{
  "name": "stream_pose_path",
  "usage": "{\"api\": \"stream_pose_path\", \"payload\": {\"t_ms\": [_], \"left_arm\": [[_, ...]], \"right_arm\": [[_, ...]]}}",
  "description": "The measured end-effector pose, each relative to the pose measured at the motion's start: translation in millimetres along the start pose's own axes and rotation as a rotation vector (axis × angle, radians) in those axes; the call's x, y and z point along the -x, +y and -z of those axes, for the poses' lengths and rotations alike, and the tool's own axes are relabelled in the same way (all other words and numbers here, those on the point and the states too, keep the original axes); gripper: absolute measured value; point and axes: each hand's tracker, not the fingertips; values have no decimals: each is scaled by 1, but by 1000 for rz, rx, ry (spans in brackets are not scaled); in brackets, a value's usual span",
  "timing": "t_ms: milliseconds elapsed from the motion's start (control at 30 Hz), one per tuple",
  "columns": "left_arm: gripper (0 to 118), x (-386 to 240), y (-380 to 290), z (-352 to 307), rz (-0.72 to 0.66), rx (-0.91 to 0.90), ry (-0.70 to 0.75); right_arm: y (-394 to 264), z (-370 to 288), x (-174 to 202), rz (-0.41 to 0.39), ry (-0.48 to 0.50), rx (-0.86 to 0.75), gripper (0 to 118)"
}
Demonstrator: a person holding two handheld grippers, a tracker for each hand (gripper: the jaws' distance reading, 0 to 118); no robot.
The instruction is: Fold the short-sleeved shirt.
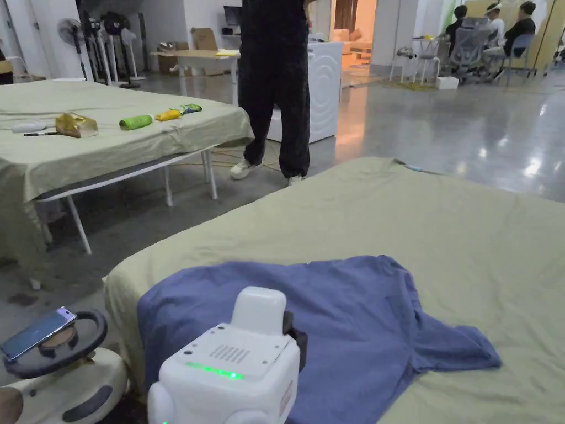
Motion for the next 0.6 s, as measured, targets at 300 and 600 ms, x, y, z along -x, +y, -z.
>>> {"api": "stream_pose_path", "payload": {"t_ms": [300,600], "left_arm": [[100,-94,85,255,28,485,-207],[103,-124,43,298,131,755,-39]], "right_arm": [[-28,41,-55,122,-49,134,2],[-31,38,-83,203,-88,143,2]]}}
